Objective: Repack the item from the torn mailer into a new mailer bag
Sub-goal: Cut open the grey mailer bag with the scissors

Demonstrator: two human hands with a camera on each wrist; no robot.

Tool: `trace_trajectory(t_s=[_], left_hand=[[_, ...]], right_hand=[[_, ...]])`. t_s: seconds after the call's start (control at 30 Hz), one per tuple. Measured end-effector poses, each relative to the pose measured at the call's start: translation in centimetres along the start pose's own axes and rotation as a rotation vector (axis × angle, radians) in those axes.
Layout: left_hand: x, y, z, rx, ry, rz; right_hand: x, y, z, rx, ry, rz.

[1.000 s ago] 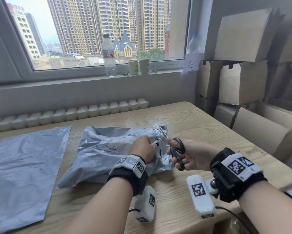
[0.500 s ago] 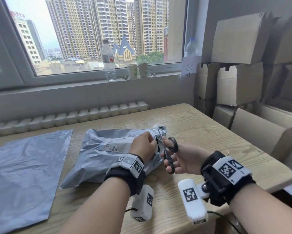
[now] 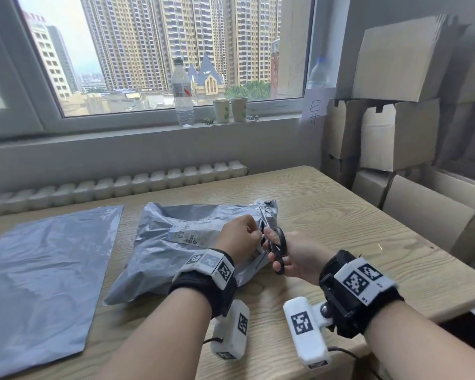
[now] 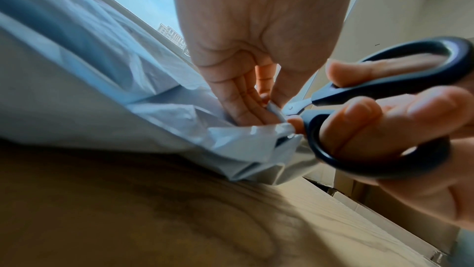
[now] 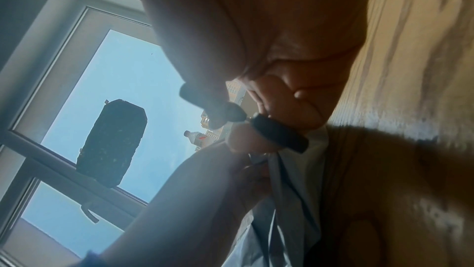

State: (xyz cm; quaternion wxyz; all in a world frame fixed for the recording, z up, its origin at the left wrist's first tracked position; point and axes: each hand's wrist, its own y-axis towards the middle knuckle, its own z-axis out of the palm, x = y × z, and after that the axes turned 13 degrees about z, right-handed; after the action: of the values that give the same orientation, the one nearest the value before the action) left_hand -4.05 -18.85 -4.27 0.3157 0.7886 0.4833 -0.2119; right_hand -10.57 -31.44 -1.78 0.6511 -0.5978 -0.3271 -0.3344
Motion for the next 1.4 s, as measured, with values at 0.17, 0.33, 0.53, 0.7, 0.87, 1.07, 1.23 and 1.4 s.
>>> trace_trajectory(t_s=[0.17, 0.33, 0.53, 0.7, 0.87, 1.07, 1.23, 1.4], left_hand=[[0.2, 0.0, 0.1, 0.009, -0.061, -0.032], [0.1, 0.1, -0.1, 0.037, -0.022, -0.045], [-0.6, 1.3, -0.5, -0.06, 0.253, 0.001], [-0.8, 3.7, 0.0, 0.115, 0.377, -0.023], [-0.1, 4.6, 0.3, 0.086, 0.491, -0.005], [0.1, 5.0, 0.0, -0.004, 0.506, 0.033], [0.3, 4.7, -0.2, -0.069, 0.474, 0.039], [0.1, 4.0, -1.1, -0.141, 0.36, 0.055]], right_hand=[[-0.1, 0.2, 0.3, -0.014, 0.026, -0.011], [0.2, -0.1, 0.0, -0.006, 0.079, 0.007], [0.9, -0.7, -0.5, 0.051, 0.088, 0.029], [1.1, -0.8, -1.0, 0.083, 0.068, 0.067], [1.5, -0.6, -1.7, 0.089, -0.017, 0.082], [1.5, 0.1, -2.1, 0.092, -0.139, 0.127], [1.7, 0.3, -1.5, 0.069, -0.136, 0.079], [1.7, 0.5, -0.7, 0.047, -0.125, 0.031]])
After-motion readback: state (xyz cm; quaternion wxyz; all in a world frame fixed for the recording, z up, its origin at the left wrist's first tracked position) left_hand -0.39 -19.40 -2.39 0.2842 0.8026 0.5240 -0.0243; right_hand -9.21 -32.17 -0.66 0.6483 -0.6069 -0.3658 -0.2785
